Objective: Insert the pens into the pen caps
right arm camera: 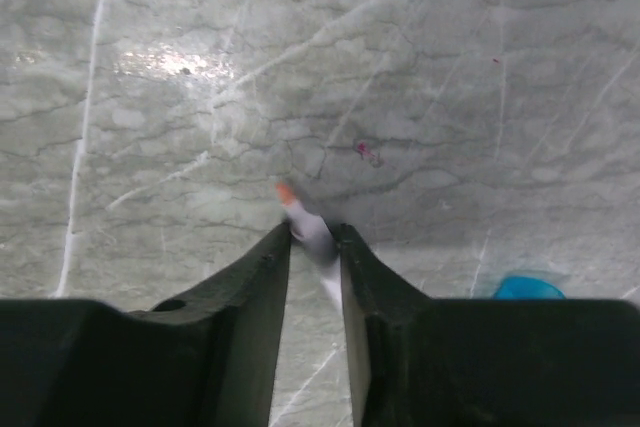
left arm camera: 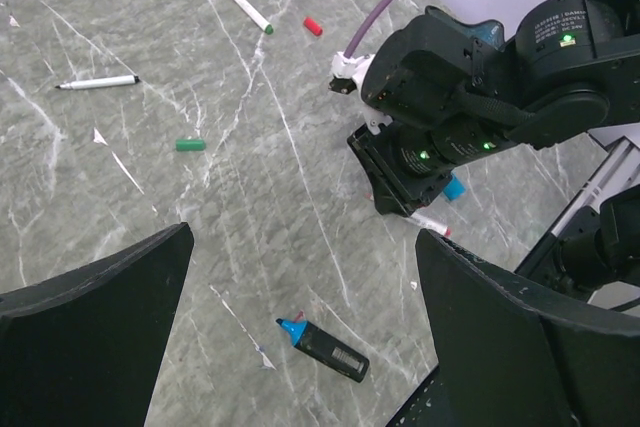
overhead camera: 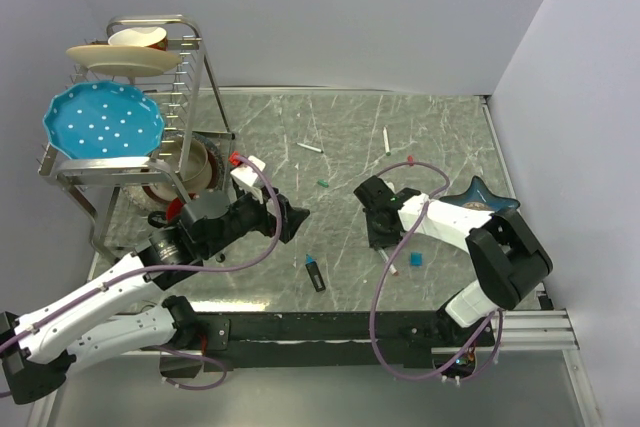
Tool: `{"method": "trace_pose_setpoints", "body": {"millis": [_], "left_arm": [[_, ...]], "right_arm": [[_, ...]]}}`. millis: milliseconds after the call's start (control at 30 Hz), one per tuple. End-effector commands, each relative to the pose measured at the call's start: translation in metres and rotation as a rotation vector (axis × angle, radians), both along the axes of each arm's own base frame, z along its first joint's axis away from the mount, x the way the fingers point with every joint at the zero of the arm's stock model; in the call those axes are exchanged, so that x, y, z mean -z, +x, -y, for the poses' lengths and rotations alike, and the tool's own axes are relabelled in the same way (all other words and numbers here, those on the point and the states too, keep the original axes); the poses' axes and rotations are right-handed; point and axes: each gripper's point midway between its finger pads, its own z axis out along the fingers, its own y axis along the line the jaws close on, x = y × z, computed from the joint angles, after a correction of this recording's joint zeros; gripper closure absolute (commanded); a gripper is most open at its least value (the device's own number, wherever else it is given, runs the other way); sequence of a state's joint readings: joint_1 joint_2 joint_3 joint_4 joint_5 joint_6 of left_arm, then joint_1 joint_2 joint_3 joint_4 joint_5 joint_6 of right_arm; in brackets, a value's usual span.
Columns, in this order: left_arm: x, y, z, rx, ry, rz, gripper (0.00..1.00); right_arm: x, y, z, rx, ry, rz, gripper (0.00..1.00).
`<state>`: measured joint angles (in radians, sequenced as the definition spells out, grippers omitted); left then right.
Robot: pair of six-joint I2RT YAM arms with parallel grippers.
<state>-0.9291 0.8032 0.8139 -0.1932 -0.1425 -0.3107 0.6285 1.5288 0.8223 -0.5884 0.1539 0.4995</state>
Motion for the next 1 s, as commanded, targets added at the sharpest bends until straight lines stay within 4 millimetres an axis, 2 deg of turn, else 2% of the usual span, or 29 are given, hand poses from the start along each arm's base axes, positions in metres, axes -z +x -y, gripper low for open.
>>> {"method": "trace_pose_setpoints", "body": {"millis": [0, 167, 300, 367, 500, 600, 767, 800, 833, 867, 967], "left_arm": [[-0.024, -0.004, 0.006, 0.036, -0.051, 0.029, 0.01], [-0.025, -0.005, 0.004, 0.040, -0.026, 0.034, 0.01], [-0.039, -0.008, 0.002, 0.038, -0.082, 0.027, 0.02], [-0.050, -0.018, 0.008, 0.077, -0.143, 0.000, 0.06], [-0.055, -0.024, 0.014, 0.075, -0.274, -0.104, 0.12], [-0.051, -0.033, 0.024, 0.124, -0.329, -0.171, 0.12], [-0.022, -0.035, 0.042, 0.148, -0.362, -0.303, 0.14], [-0.010, -0.036, 0.046, 0.158, -0.355, -0.323, 0.14], [-0.011, -0.036, 0.054, 0.185, -0.378, -0.326, 0.14], [-0.006, -0.041, 0.060, 0.227, -0.373, -0.341, 0.14], [0.014, -0.040, 0.077, 0.273, -0.328, -0.384, 0.14]], "right_arm": [[0.006, 0.004, -0.004, -0.006, 0.018, 0.014, 0.73], [0.005, 0.011, -0.010, 0.000, 0.056, 0.051, 0.89], [-0.011, 0.022, -0.014, 0.018, 0.078, 0.119, 1.00], [-0.024, 0.029, -0.018, 0.021, 0.114, 0.167, 1.00], [-0.047, 0.036, -0.024, 0.037, 0.181, 0.247, 1.00], [-0.066, 0.039, -0.026, 0.047, 0.228, 0.309, 1.00], [-0.106, 0.040, -0.037, 0.045, 0.366, 0.405, 1.00], [-0.114, 0.039, -0.041, 0.046, 0.406, 0.417, 1.00], [-0.131, 0.034, -0.047, 0.030, 0.477, 0.445, 1.00], [-0.139, 0.032, -0.053, 0.028, 0.529, 0.458, 1.00], [-0.173, 0.020, -0.064, 0.005, 0.689, 0.507, 1.00]]}}
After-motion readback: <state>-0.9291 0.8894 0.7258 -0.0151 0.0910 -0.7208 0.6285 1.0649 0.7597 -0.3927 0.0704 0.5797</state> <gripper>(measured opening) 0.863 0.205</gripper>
